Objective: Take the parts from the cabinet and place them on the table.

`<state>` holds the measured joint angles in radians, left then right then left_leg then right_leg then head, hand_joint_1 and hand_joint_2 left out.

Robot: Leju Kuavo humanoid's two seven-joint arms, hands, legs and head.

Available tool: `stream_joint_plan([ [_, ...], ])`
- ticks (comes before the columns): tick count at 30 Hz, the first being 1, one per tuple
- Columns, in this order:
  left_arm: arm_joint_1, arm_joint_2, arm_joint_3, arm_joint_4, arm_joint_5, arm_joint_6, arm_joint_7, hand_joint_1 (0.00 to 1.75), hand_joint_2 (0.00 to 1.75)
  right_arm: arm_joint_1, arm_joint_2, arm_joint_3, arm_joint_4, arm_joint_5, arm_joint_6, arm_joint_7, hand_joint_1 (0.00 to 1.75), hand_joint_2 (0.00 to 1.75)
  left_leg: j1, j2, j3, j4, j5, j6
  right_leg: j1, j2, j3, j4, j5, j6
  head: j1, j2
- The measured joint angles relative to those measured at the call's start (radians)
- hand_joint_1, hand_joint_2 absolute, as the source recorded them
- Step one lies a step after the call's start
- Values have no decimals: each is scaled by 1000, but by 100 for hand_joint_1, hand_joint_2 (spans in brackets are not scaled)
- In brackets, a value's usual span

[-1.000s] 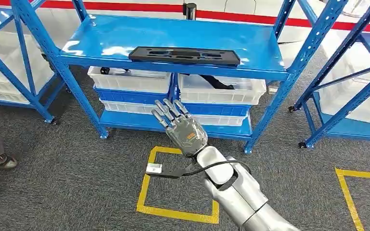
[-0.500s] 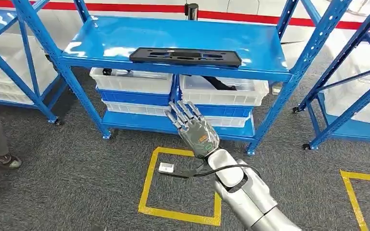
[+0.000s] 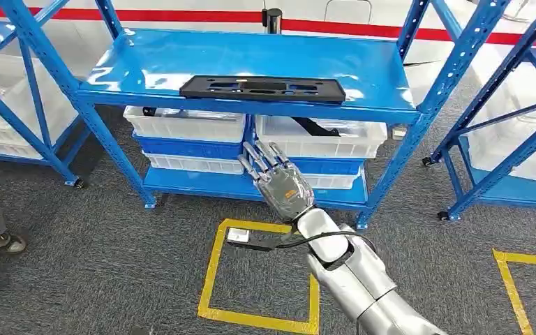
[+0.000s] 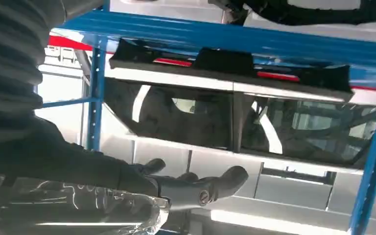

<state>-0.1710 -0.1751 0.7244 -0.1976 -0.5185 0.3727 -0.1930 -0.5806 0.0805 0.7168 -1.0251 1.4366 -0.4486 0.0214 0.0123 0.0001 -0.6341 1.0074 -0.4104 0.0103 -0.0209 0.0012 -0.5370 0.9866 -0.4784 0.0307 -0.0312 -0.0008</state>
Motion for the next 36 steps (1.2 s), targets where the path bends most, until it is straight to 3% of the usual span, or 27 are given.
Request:
stream_joint_plan([
  [2, 2, 0, 3, 0, 3, 0, 0, 0, 0, -3, 3, -1, 5, 0, -2, 2, 0, 175, -1, -3, 8, -5, 6, 12, 8, -1, 11, -5, -6, 15, 1, 0],
  [3, 1, -3, 3, 0, 3, 0, 0, 0, 0, -3, 3, -3, 7, 1, -2, 3, 0, 175, 4, -2, 19, -13, 10, 19, 3, -2, 1, 14, -16, 17, 2, 0],
  [4, -1, -4, 3, 0, 2, 0, 0, 0, 0, -7, 4, -3, 9, 2, -4, 4, 0, 175, 2, -2, 23, -15, 5, 28, 6, -2, -22, 67, -39, 10, 2, 0],
  [6, -4, -3, 4, 0, 3, 0, 0, 0, 0, -7, 2, -3, 15, 2, -5, 4, 0, 175, -1, -3, 27, -14, -2, 37, 5, -1, -122, 236, -97, -2, 6, 0],
  [7, -3, -3, 4, 0, 4, 0, 0, 0, 0, -5, 0, -3, 20, 2, -5, 4, 0, 175, -3, -4, 28, -14, -5, 40, 7, -1, -172, 312, -114, -2, 7, 0],
  [8, -2, -3, 5, 0, 5, 1, 0, 0, 0, -3, -1, -3, 24, 2, -5, 4, 0, 175, -6, -7, 32, -14, -9, 41, 8, -1, -200, 339, -110, 3, 8, 0],
  [9, 0, -3, 5, 0, 5, 3, 0, 0, 0, -3, -2, -3, 28, 1, -5, 4, 0, 175, -8, -9, 37, -14, -13, 41, 8, -1, -202, 314, -84, 11, 7, 0],
  [11, 1, -4, 6, 0, 5, 3, 0, 0, 0, -5, -1, -5, 33, -1, -5, 3, 0, 175, -11, -15, 52, -13, -23, 39, 11, -1, -135, 147, 7, 25, 8, 0],
  [12, 0, -4, 6, 0, 5, 3, 0, 0, 0, -6, -1, -6, 35, -3, -5, 3, 0, 175, -12, -16, 59, -13, -29, 35, 11, -1, -93, 47, 51, 24, 9, 0],
  [13, 0, -4, 7, 0, 5, 3, 0, 0, 0, -7, -1, -6, 37, -5, -5, 3, 0, 175, -19, -18, 60, -8, -37, 29, 14, -1, -74, 7, 65, 10, 8, 0],
  [16, 1, -3, 8, 0, 5, 3, 0, 0, 0, -11, 2, -6, 44, -9, -5, 2, 0, 175, -14, -19, 61, -11, -45, 15, 19, 0, -73, 5, 62, -11, 8, 0],
  [18, -1, -2, 10, 0, 5, 3, 0, 0, 0, -12, 6, -7, 44, -9, -5, 2, 0, 175, -7, -16, 55, -1, -57, 3, 2, 1, -59, -6, 66, -23, 9, 0],
  [19, -1, -2, 11, 0, 5, 3, 0, 0, 0, -15, 7, -8, 45, -9, -5, 2, 0, 175, -9, -12, 43, 37, -80, -2, 3, 0, -53, -7, 61, -33, 4, 0],
  [22, 0, -2, 16, 0, 5, 3, 0, 0, 0, -17, 13, -7, 50, -9, -5, 2, 0, 175, 1, -8, -85, 273, -176, -21, 4, 0, -45, -7, 53, -42, 3, 0],
  [23, 1, -2, 17, 0, 6, 3, 0, 0, 0, -17, 12, -7, 53, -9, -5, 2, 0, 175, 4, -7, -117, 313, -177, -24, 4, 0, -43, -7, 50, -41, 1, 0],
  [24, 3, -2, 18, 0, 7, 3, 0, 0, 0, -17, 13, -7, 55, -9, -5, 2, 0, 175, 7, -7, -124, 302, -151, -26, 4, 1, -40, -6, 47, -40, 2, 0],
  [25, 3, -2, 18, 0, 7, 3, 0, 0, 0, -17, 13, -7, 57, -9, -5, 2, 0, 175, 10, -5, -100, 238, -101, -27, 4, 2, -34, -6, 43, -37, 0, 0],
  [27, 1, 0, 18, 0, 7, 4, 0, 0, 0, -17, 13, -7, 58, -10, -5, 2, 0, 175, 14, -1, -15, 55, -3, -23, 3, 3, -20, -6, 34, -29, 0, 0],
  [28, 1, 0, 18, 0, 7, 5, 1, 0, 0, -19, 13, -7, 60, -11, -5, 2, 0, 175, 13, 1, 15, 1, -1, -20, 6, 3, -18, -6, 29, -23, 1, 0],
  [29, -1, 0, 19, 0, 7, 5, 1, 0, 0, -24, 13, -8, 62, -17, -5, 2, 0, 175, 7, -1, 23, -8, -7, -14, 16, 4, -21, -4, 26, -16, 1, 0],
  [32, 0, -1, 21, 0, 7, 8, 2, 0, 0, -43, 21, -19, 97, -47, -5, 12, 0, 175, -2, -5, 20, -7, -8, 7, 12, 3, -21, -10, 24, 2, 1, 0],
  [33, -1, -1, 21, 0, 6, 9, 1, 0, 0, -53, 23, -30, 114, -58, -6, 18, 0, 175, 5, -4, 28, -17, -2, 17, 18, 2, -30, -4, 19, 8, 1, 0],
  [34, -2, -2, 21, 0, 3, 10, 0, 0, 0, -67, 24, -39, 133, -66, -11, 25, 0, 175, 1, -4, 32, -19, -3, 22, 11, 0, -40, 29, 5, 8, 2, 0],
  [35, -3, -2, 21, 0, 2, 10, -1, 0, 0, -81, 24, -50, 160, -71, -18, 37, 0, 175, 1, -3, 32, -19, -5, 29, 12, 0, -75, 93, -21, 1, 5, 0],
  [36, -4, -3, 21, 0, -3, 10, -1, 0, 0, -95, 24, -64, 199, -73, -29, 50, 0, 175, -1, -4, 33, -19, -7, 33, 11, 0, -128, 187, -56, -4, 5, 0],
])
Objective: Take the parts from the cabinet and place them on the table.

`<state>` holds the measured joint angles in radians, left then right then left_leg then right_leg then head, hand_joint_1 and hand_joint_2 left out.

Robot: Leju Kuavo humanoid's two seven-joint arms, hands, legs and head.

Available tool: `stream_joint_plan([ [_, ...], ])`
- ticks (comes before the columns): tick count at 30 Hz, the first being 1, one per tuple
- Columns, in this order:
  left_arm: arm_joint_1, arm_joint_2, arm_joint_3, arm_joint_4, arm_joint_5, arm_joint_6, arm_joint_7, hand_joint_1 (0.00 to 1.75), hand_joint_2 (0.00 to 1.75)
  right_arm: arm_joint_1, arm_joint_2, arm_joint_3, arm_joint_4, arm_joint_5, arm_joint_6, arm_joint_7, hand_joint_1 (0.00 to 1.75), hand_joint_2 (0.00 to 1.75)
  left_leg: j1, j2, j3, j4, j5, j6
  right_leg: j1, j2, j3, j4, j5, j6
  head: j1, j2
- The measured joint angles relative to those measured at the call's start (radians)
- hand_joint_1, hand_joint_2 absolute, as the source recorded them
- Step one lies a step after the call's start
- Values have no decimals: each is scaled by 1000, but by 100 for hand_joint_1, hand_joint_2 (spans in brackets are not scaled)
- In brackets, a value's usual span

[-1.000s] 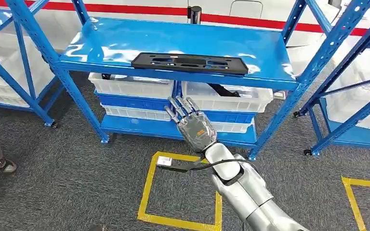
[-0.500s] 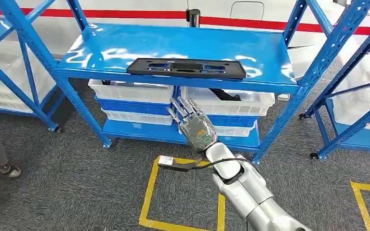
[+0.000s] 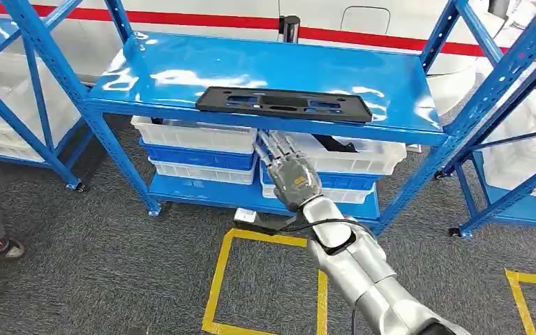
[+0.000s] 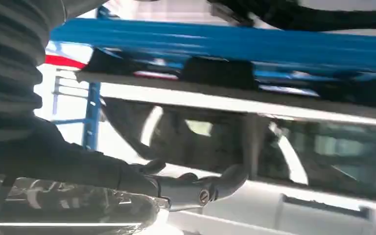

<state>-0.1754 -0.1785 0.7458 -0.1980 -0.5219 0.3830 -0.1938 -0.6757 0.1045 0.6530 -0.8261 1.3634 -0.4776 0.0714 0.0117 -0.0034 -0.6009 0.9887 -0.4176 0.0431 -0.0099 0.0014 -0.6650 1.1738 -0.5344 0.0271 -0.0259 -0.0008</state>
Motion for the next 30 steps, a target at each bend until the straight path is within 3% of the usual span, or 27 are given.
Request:
stream_joint_plan([
  [2, 0, -1, 0, 0, -1, 1, 0, 0, 0, -9, -4, -19, 47, -2, -10, 11, 0, 175, -2, -2, 2, 0, -3, 4, 1, 0, -80, 135, -35, 3, 1, 0],
  [3, 2, -4, 0, 0, -2, 1, 0, 0, 0, -12, -11, -33, 79, -2, -19, 21, 0, 175, -3, -5, 4, 1, -4, 5, 0, 0, -94, 145, -26, 9, 2, 0],
  [4, 2, -5, 0, 0, -3, 0, 0, 0, 0, -16, -16, -45, 101, -2, -23, 26, 0, 175, -4, -7, 6, 1, -6, 5, 0, 0, -81, 105, 0, 18, 2, 0],
  [6, 0, -9, 0, 0, -7, -6, 0, 0, 0, -34, -22, -67, 138, 0, -26, 31, 0, 175, -3, -8, 14, 3, -13, -1, 0, -1, -3, -73, 83, 36, 4, 0],
  [7, -1, -10, 0, 0, -10, -6, 0, 0, 0, -50, -24, -73, 157, 0, -27, 34, 0, 175, -4, -7, 14, 6, -17, -6, -2, -2, 30, -147, 109, 39, 5, 0],
  [8, -3, -11, 0, 0, -11, -6, 0, 0, 0, -63, -26, -78, 175, 0, -27, 34, 0, 175, -14, -7, 10, 14, -22, -11, 1, -3, 50, -182, 118, 34, 6, 0],
  [9, -4, -13, 0, 0, -11, -7, 0, 0, 0, -71, -26, -84, 189, 0, -27, 35, 0, 175, -14, -6, 11, 17, -28, -15, 0, -1, 47, -179, 122, 17, 2, 0],
  [11, -4, -14, 0, 0, -14, -10, 0, 0, 0, -77, -33, -96, 213, -1, -26, 49, 0, 175, -8, -5, 14, 14, -31, -23, 4, -1, 48, -176, 118, 3, 2, 0],
  [12, -7, -14, 0, 0, -14, -10, 0, 0, 0, -81, -33, -99, 220, 0, -26, 55, 0, 175, -7, -4, 15, 15, -35, -29, -2, 0, 51, -180, 120, -4, 1, 0],
  [14, -10, -14, 0, -1, -16, -10, -1, 0, 0, -94, -32, -112, 238, 4, -28, 72, 0, 175, -2, -1, -9, 67, -68, -41, -9, 1, 59, -183, 118, -20, -5, 0],
  [16, -14, -15, 0, -1, -16, -10, -1, 0, 0, -104, -33, -116, 259, 4, -33, 74, 0, 175, 2, -1, -82, 214, -136, -50, -8, 1, 64, -183, 114, -26, -6, 0],
  [17, -13, -15, 0, 0, -15, -10, 0, 0, 0, -104, -34, -119, 272, 5, -35, 74, 0, 175, 2, -1, -132, 302, -166, -54, -6, 1, 65, -182, 112, -28, -6, 0],
  [18, -13, -15, 0, 0, -15, -10, 1, 0, 0, -103, -35, -121, 280, 6, -35, 74, 0, 175, 3, -1, -158, 337, -170, -55, -6, 1, 66, -182, 111, -29, -6, 0],
  [19, -12, -15, 0, 0, -13, -10, 2, 0, 0, -103, -35, -122, 288, 8, -35, 74, 0, 175, 3, -1, -164, 326, -145, -55, -6, 2, 67, -182, 110, -29, -6, 0],
  [20, -12, -15, 0, 0, -14, -11, 1, 0, 0, -104, -37, -126, 294, 10, -36, 74, 0, 175, 4, 0, -144, 273, -105, -53, -6, 3, 70, -182, 108, -28, -7, 0],
  [21, -13, -13, 0, 0, -14, -12, 0, 0, 0, -106, -36, -130, 299, 10, -36, 74, 0, 175, 4, 0, -99, 176, -49, -48, -6, 4, 75, -182, 106, -28, -6, 0],
  [22, -14, -13, 0, 0, -14, -13, 0, 0, 0, -109, -36, -133, 301, 10, -38, 74, 0, 175, 4, 1, -62, 102, -11, -44, -6, 5, 80, -182, 103, -24, -7, 0],
  [23, -15, -12, 0, 0, -14, -14, 0, 0, 0, -115, -36, -136, 305, 11, -43, 74, 0, 175, 3, 1, -26, 28, 0, -37, -5, 5, 83, -182, 101, -21, -6, 0],
  [24, -17, -12, 0, 0, -14, -15, 0, 0, 0, -123, -37, -137, 308, 13, -48, 74, 0, 175, -4, 1, -16, 17, -7, -34, 8, 5, 77, -179, 97, -15, -5, 0],
  [25, -18, -13, 0, 0, -14, -15, 0, 0, 0, -127, -37, -138, 311, 13, -48, 74, 0, 175, -5, -1, -15, 17, -5, -31, 4, 6, 74, -179, 98, -13, -6, 0],
  [26, -18, -15, 0, 0, -14, -15, 1, 0, 0, -129, -38, -141, 313, 13, -49, 74, 0, 175, -2, 0, -15, 15, 0, -36, 14, 6, 74, -175, 96, -17, -5, 0],
  [27, -18, -14, 0, 0, -14, -14, 1, 0, 0, -131, -38, -143, 315, 14, -51, 74, 0, 175, -6, -2, -15, 15, 1, -35, 13, 6, 76, -176, 96, -16, -4, 0],
  [30, -18, -14, 0, 0, -14, -13, 2, 0, 0, -142, -38, -145, 315, 18, -57, 71, 0, 175, -17, -5, -15, 16, -1, -28, 12, 4, 76, -179, 97, -14, -3, 0],
])
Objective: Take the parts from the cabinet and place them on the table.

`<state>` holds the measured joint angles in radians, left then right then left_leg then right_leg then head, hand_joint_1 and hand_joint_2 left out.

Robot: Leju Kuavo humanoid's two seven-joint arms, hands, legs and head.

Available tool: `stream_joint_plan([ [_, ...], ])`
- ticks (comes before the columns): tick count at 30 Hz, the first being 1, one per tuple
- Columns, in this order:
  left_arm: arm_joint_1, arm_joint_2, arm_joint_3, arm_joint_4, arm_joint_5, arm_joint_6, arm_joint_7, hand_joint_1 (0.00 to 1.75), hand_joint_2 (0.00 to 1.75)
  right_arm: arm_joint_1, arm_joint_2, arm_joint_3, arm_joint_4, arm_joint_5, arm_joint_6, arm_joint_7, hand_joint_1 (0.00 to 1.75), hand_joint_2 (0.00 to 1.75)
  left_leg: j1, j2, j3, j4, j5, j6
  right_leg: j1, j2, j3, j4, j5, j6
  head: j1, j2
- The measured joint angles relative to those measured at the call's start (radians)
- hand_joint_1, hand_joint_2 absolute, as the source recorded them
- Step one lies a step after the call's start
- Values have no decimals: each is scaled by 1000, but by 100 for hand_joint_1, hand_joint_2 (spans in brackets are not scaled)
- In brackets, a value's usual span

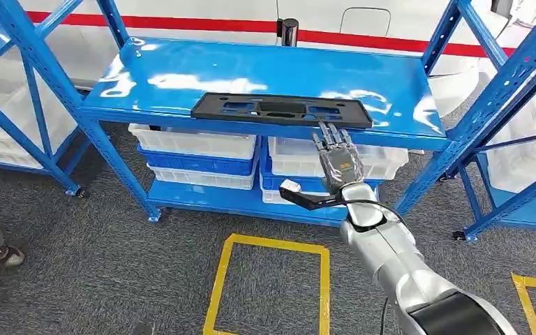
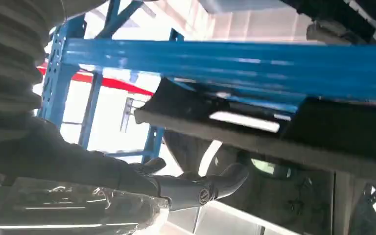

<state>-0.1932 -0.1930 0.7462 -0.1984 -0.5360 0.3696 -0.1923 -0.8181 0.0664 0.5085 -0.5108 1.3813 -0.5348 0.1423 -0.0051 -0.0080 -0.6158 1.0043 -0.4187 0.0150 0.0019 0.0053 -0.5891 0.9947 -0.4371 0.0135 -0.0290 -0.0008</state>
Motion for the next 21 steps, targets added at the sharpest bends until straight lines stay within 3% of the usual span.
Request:
stream_joint_plan([
  [1, 0, 0, 0, 0, -1, 0, 0, 0, 0, -6, 0, 0, 0, 1, 0, 0, 0, 175, -2, 0, 0, 0, -1, 6, -1, 0, 0, 0, 0, 1, 1, 0],
  [3, 0, 0, 0, 0, -3, 0, 3, 0, 0, -16, 0, -2, 0, 3, -2, -1, 0, 175, -4, 0, 0, 0, -1, 8, -4, 0, 1, -3, 1, 10, 1, 0],
  [6, 0, 0, 0, 0, -5, 0, 3, 0, 0, -24, 0, -8, 0, 4, -2, -3, 0, 175, -6, 0, 0, 1, -1, 12, -5, 0, 1, -3, 2, 15, 0, 0],
  [21, 1, -3, 0, 0, -11, -1, 11, 0, 0, -44, 1, -15, 0, 16, -19, -4, 0, 175, -3, 0, 0, 1, 0, 13, -8, 0, 0, -3, 2, 16, 0, 0],
])
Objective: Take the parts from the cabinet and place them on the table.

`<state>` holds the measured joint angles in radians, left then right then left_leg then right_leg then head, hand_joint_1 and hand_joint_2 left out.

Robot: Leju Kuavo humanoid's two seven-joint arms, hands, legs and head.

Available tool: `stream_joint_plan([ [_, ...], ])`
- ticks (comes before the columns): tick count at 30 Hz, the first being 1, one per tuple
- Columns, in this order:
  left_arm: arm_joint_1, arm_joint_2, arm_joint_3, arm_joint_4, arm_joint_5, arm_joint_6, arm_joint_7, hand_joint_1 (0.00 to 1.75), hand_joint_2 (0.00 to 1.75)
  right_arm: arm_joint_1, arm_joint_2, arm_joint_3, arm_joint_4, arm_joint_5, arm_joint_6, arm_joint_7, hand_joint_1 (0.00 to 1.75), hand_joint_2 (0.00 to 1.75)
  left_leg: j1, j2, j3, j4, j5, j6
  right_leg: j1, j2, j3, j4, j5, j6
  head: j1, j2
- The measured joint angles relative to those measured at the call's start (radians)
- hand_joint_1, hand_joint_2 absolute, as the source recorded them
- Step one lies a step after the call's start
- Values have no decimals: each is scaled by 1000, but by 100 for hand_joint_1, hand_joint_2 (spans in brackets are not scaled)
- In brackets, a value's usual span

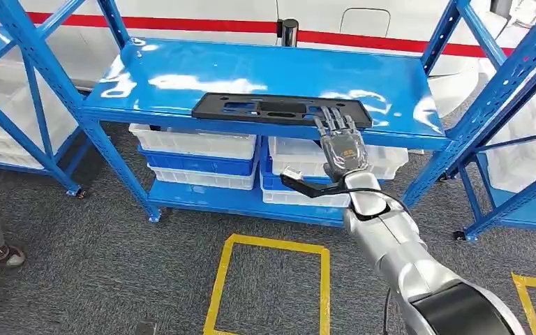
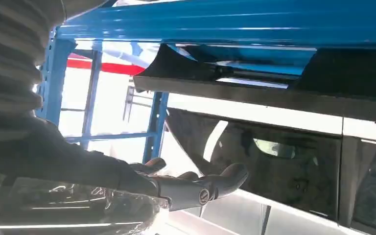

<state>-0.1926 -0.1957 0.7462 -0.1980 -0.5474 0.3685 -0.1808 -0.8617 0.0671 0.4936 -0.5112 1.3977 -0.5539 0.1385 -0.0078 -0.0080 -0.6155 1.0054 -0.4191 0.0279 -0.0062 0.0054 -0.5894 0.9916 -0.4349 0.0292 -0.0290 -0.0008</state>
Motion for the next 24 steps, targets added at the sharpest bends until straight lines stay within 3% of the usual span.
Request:
stream_joint_plan([
  [11, 3, -5, 0, 0, 2, -2, 8, 0, 0, -6, 10, 1, 0, 15, 24, -10, 0, 175, 2, 0, 0, 0, 0, 0, 0, 0, 0, 0, 0, 0, 0, 0],
  [16, 6, -5, 2, 0, 5, -5, 1, 0, 0, -6, 17, 1, 0, 21, 24, -10, 0, 175, 0, 0, -2, 3, -5, 5, -11, 0, 2, -1, 0, 1, 0, 0],
  [19, 5, -5, 2, 0, 2, -9, -8, 0, 0, -6, 18, 1, 1, 21, 23, -10, 0, 175, -3, 0, -4, 5, -9, 14, -15, 0, 3, -5, 0, 8, 0, 0],
  [21, 5, -7, 1, 0, 1, -7, -11, 0, 0, -4, 19, 1, 1, 23, 21, -7, 0, 175, -2, -1, 6, -10, -15, 31, -9, 1, 9, 18, 18, 27, 0, 0],
  [23, 6, -11, 2, 0, 1, -5, -13, 0, 0, -5, 18, 1, 1, 24, 20, -2, 0, 175, 3, 0, 30, -19, -15, 43, -12, -2, -7, 43, -2, 31, 2, 0],
  [24, 5, -13, 2, 0, 0, -5, -15, 0, 0, -9, 17, 1, 2, 24, 19, 1, 0, 175, 5, 0, 34, -19, -15, 47, -12, -2, -38, 97, -28, 18, 5, 0],
])
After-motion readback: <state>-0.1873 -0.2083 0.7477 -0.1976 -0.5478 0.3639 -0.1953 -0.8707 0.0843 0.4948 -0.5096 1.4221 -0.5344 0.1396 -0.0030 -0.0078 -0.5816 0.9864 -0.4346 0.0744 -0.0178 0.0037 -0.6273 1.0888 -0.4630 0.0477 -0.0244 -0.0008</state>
